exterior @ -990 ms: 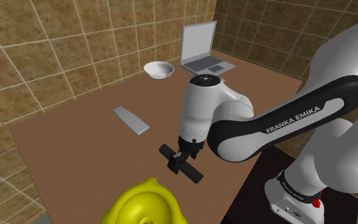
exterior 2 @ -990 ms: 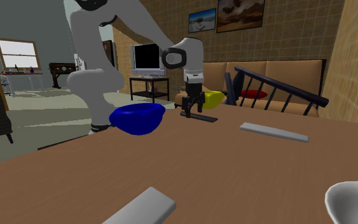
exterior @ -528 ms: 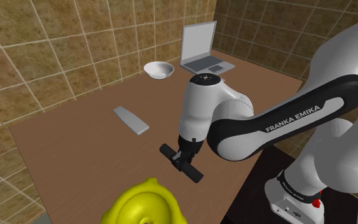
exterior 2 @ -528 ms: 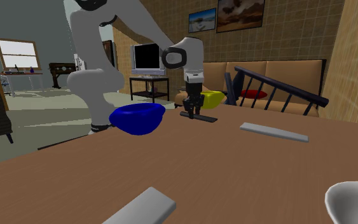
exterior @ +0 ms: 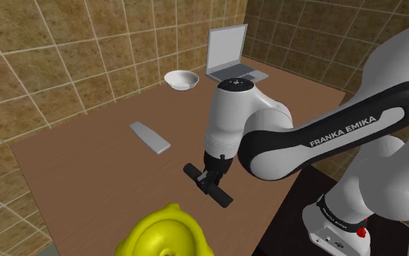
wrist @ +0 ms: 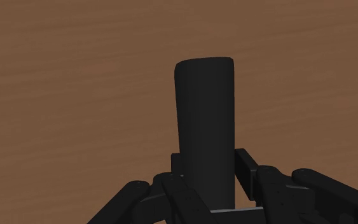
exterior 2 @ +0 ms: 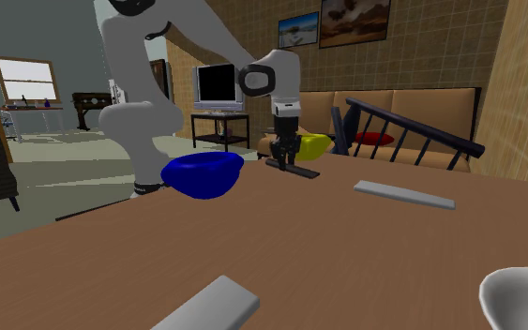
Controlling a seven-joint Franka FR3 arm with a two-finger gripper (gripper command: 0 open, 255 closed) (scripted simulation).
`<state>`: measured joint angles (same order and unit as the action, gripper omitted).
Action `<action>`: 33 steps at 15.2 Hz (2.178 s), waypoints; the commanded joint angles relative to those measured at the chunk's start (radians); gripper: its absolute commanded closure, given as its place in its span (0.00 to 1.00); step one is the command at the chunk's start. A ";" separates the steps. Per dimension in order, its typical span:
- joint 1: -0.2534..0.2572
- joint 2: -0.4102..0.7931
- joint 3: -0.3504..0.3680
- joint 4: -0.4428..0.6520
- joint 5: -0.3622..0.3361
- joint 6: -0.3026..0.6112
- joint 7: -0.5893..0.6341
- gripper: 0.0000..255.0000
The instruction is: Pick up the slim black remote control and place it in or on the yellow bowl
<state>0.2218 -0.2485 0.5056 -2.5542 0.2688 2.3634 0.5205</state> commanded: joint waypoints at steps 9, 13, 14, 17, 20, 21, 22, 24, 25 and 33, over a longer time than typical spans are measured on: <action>0.006 -0.095 -0.030 0.066 0.011 -0.159 -0.009 1.00; 0.007 -0.123 -0.042 0.099 0.010 -0.219 -0.009 1.00; 0.007 -0.129 -0.044 0.108 0.010 -0.234 -0.008 1.00; 0.007 -0.146 -0.052 0.136 0.008 -0.279 -0.007 1.00; 0.006 -0.161 -0.060 0.165 0.005 -0.322 -0.006 1.00; 0.006 -0.165 -0.063 0.175 0.004 -0.337 -0.005 1.00; 0.005 -0.169 -0.065 0.185 0.003 -0.351 -0.005 1.00; 0.004 -0.176 -0.070 0.207 0.001 -0.379 -0.003 1.00; 0.004 -0.180 -0.073 0.217 0.000 -0.393 -0.002 1.00; 0.027 -0.138 0.002 0.309 0.002 -0.426 0.108 1.00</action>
<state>0.2428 -0.4005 0.4862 -2.2589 0.2700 1.9327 0.5991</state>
